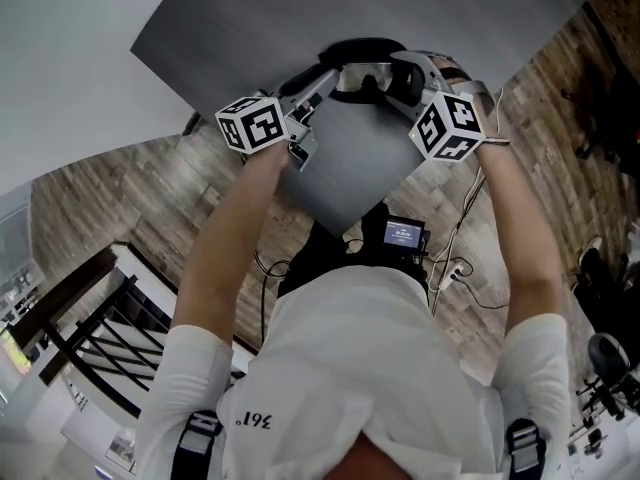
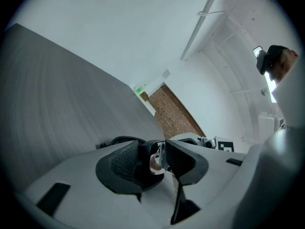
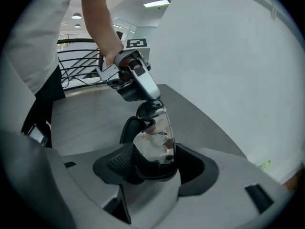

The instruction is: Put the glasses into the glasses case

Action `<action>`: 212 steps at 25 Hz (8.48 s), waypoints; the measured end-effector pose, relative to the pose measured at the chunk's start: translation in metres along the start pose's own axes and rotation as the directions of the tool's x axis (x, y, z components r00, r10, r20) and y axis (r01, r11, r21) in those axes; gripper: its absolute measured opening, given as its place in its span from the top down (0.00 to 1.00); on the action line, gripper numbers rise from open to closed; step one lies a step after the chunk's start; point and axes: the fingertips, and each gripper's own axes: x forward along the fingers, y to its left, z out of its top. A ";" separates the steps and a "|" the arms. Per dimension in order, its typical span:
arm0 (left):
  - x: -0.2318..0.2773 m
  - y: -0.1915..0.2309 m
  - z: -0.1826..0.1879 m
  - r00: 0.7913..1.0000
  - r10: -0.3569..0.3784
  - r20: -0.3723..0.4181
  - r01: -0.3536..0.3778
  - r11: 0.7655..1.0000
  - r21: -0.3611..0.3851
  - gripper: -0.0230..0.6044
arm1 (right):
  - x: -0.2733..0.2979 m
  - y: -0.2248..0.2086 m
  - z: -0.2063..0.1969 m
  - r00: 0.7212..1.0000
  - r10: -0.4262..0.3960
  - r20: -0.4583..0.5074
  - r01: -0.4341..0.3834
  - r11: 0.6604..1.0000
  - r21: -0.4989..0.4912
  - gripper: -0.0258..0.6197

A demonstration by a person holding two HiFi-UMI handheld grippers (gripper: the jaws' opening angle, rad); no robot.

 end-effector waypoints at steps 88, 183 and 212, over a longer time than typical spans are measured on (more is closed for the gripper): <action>0.036 0.064 0.013 0.989 -0.059 -0.133 0.038 0.987 -0.154 0.69 | 0.063 -0.006 -0.034 0.979 0.066 -0.193 -0.100 0.979 -0.177 0.46; -0.053 -0.108 0.012 0.993 -0.115 -0.024 0.117 0.954 0.276 0.89 | -0.099 -0.021 -0.012 0.925 -0.341 -0.164 0.373 0.743 0.556 0.94; -0.110 -0.164 -0.020 0.985 -0.170 0.012 0.162 0.957 0.241 0.89 | -0.161 0.036 0.021 0.890 -0.434 -0.141 0.411 0.628 0.661 0.94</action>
